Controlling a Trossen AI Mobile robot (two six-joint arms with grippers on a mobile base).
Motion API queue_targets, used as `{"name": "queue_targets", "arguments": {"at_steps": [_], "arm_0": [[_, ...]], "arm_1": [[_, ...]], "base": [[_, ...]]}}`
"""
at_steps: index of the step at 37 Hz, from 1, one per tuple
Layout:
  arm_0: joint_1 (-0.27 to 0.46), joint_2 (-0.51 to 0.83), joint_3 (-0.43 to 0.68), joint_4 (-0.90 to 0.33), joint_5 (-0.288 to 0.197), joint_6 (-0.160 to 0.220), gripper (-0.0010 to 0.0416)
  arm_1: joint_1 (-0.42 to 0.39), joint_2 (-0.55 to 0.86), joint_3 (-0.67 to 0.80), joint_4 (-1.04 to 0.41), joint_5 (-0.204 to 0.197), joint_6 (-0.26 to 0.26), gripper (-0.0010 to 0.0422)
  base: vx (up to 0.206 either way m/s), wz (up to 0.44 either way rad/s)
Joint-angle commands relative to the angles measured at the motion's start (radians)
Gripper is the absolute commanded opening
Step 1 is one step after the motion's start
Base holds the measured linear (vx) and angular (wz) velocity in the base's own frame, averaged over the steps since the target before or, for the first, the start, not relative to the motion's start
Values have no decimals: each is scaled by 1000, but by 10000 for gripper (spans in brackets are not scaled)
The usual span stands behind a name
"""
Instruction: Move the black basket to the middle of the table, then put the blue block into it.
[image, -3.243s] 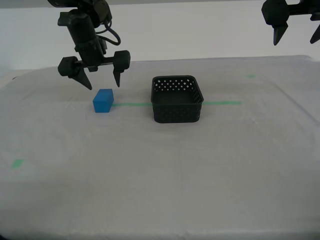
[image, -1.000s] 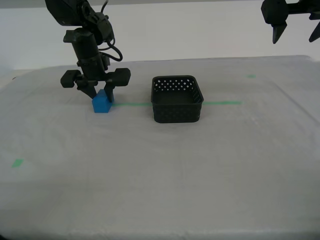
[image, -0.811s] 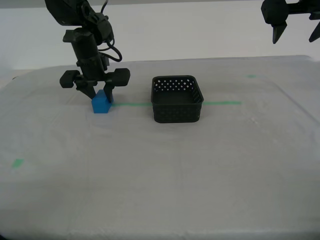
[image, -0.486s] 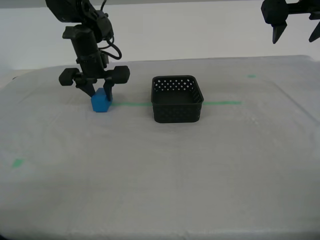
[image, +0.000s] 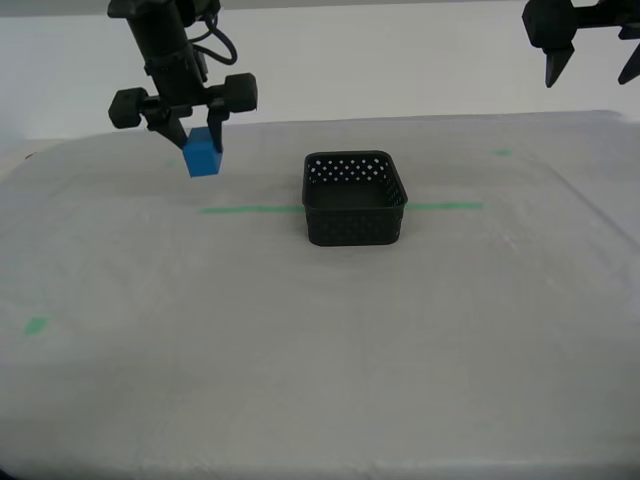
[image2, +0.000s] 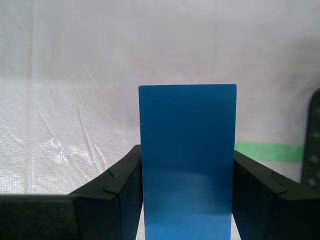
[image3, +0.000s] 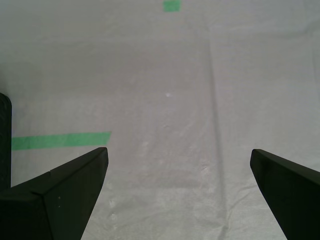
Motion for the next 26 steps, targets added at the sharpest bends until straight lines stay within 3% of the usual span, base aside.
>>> {"name": "queue_targets", "arguments": {"at_steps": [1,17,23,26], "arm_0": [[0,0,1,0,2,0,399],[0,0,1,1,2,0,399],[0,0,1,1,2,0,398],[0,0,1,1,2,0,399]], "arm_1": [[-9,-22,0,-4,-2,-19,-1],[-120,-50,20,-29,-5,-143,-1],[-180,-50,62,-55,-63,-174,-1],[-201,-50,78,-60,-71,-192,0]], "base": [[0,0],[0,0],[0,0],[0,0]]}}
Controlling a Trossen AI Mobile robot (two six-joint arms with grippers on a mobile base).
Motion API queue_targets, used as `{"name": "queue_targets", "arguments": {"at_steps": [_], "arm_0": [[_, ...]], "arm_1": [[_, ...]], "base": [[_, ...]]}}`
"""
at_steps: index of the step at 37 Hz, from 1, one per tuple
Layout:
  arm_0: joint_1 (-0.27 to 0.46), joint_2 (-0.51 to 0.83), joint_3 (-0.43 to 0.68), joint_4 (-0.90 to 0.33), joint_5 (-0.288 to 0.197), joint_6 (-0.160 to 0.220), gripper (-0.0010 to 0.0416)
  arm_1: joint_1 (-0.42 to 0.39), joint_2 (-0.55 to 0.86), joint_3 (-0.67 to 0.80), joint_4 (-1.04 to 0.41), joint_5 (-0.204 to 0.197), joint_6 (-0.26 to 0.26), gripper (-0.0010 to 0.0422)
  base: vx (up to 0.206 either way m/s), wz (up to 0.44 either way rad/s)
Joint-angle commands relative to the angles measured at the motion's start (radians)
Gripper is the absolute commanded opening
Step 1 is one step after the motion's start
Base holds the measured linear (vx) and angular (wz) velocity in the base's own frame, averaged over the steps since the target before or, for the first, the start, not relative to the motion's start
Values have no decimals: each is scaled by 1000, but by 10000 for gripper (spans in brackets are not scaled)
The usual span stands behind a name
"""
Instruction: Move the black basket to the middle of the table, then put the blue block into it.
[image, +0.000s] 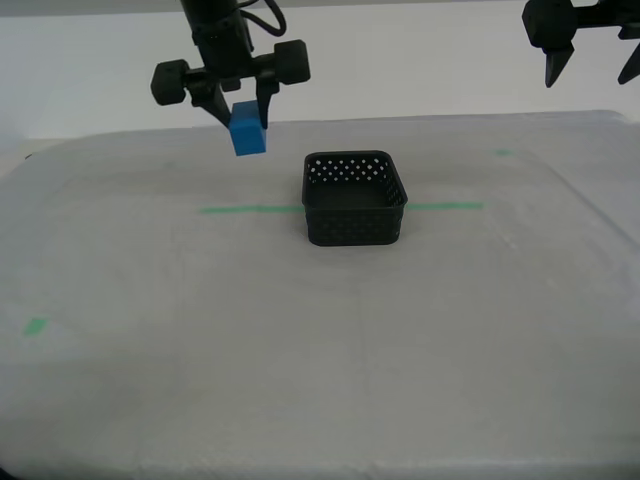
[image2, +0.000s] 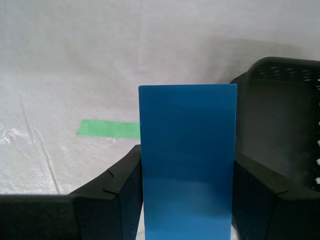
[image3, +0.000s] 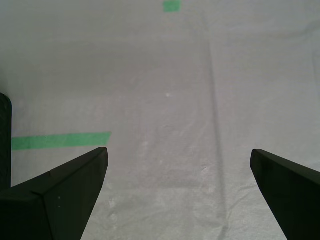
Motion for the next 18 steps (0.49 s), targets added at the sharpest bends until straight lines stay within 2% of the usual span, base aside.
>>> {"name": "queue_targets", "arguments": {"at_steps": [1,9,18], "arm_0": [[1,0,1,1,2,0,398],[1,0,1,1,2,0,398],[1,0,1,2,2,0,398]], "arm_1": [[-26,-2,18,-6,-11,-25,0],[-87,0,42,1,-13,-87,0],[-143,56,101,5,-23,-97,0]], "base": [[0,0],[0,0],[0,0]]}}
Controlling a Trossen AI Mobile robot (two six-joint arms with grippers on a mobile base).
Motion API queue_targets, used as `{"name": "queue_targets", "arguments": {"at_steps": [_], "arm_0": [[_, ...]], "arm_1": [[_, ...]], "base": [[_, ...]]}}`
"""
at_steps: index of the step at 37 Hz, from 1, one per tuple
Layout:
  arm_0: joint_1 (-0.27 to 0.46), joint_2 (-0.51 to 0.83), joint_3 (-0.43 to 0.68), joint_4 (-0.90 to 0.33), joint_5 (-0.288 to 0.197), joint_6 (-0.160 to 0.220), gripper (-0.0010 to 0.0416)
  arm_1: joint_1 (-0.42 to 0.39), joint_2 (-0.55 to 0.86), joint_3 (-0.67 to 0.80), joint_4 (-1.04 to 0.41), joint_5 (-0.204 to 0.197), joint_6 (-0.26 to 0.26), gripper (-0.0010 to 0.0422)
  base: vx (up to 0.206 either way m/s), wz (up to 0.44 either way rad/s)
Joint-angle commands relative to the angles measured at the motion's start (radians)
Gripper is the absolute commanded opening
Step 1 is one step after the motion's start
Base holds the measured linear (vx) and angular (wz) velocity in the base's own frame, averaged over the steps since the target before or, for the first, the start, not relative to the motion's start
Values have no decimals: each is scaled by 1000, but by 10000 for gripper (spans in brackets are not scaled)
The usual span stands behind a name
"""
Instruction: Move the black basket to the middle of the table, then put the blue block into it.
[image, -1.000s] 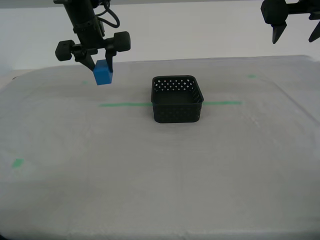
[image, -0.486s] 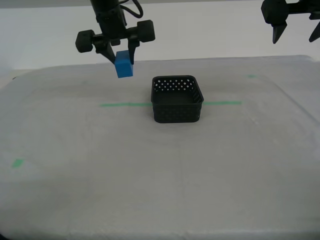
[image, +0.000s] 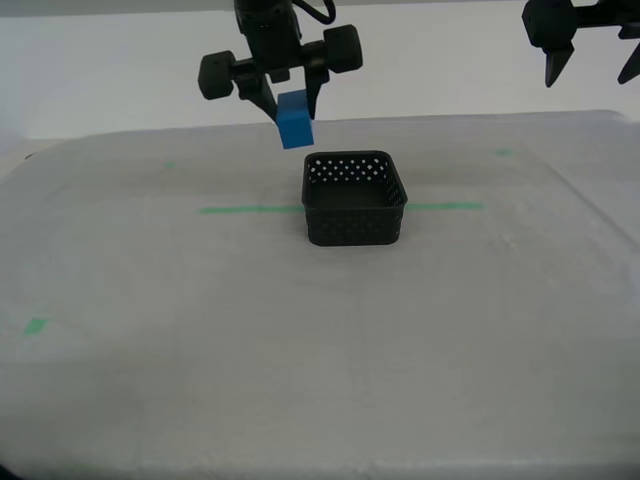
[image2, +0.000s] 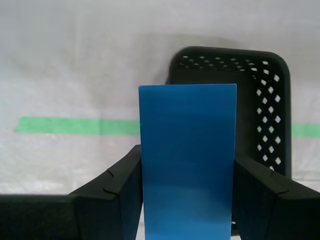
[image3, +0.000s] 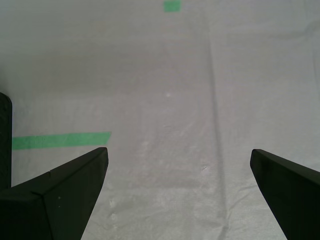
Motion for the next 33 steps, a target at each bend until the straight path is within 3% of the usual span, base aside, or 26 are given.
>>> {"name": "queue_targets", "arguments": {"at_steps": [1,10,20,33], "arm_0": [[0,0,1,2,2,0,399],[0,0,1,16,2,0,399],[0,0,1,21,2,0,398],[0,0,1,22,2,0,398]], "arm_1": [[-16,31,22,12,-11,-8,0],[-47,145,138,-18,16,-3,0],[-83,304,355,-129,16,22,0],[-105,455,521,-218,29,-12,0]], "base": [[0,0],[0,0],[0,0],[0,0]]}}
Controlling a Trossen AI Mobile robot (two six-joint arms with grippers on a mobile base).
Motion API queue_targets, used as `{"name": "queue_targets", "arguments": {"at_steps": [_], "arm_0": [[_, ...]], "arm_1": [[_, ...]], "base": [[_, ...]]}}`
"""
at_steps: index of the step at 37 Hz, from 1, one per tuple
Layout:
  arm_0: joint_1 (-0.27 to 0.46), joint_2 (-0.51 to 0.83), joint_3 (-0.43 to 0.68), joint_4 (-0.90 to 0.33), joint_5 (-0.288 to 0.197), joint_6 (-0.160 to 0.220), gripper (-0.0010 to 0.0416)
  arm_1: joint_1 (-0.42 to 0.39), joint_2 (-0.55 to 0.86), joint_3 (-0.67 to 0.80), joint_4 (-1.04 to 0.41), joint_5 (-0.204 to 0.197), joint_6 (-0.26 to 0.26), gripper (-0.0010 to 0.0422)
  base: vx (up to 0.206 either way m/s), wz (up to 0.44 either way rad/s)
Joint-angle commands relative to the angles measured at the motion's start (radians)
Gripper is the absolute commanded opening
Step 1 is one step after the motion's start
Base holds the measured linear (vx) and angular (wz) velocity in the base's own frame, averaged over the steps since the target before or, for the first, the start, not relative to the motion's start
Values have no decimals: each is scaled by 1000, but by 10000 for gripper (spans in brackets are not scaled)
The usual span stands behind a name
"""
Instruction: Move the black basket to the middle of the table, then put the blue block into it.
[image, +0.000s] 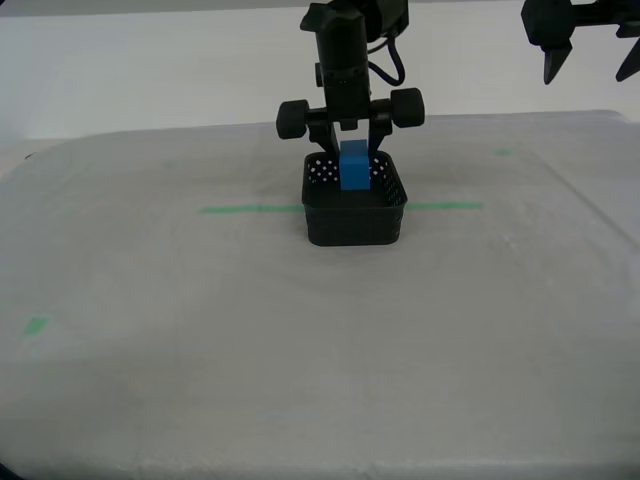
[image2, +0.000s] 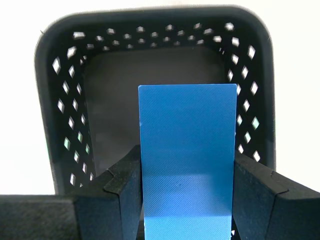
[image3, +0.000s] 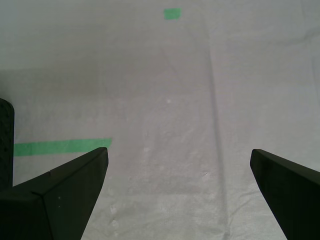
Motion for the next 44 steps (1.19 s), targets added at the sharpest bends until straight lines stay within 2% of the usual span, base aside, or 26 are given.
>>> {"name": "queue_targets", "arguments": {"at_steps": [1,4,9,14,29,36,40,41,44], "arm_0": [[0,0,1,1,2,0,399],[0,0,1,0,2,0,398],[0,0,1,1,2,0,399],[0,0,1,1,2,0,399],[0,0,1,1,2,0,398],[0,0,1,1,2,0,398],[0,0,1,1,2,0,399],[0,0,1,1,2,0,398],[0,0,1,1,2,0,399]], "arm_1": [[-6,9,4,-9,-1,-32,0],[-7,10,4,-11,-5,-54,0],[-7,10,4,-14,-6,-57,1],[-7,10,4,-24,-6,-57,29],[-7,10,4,-44,-16,-14,219],[-6,10,4,-43,-16,-7,328],[-5,10,4,-42,-17,26,401],[-6,10,4,-42,-17,36,413],[-5,10,4,-42,-12,46,383]], "base": [[0,0],[0,0],[0,0],[0,0],[0,0],[0,0],[0,0],[0,0],[0,0]]}}
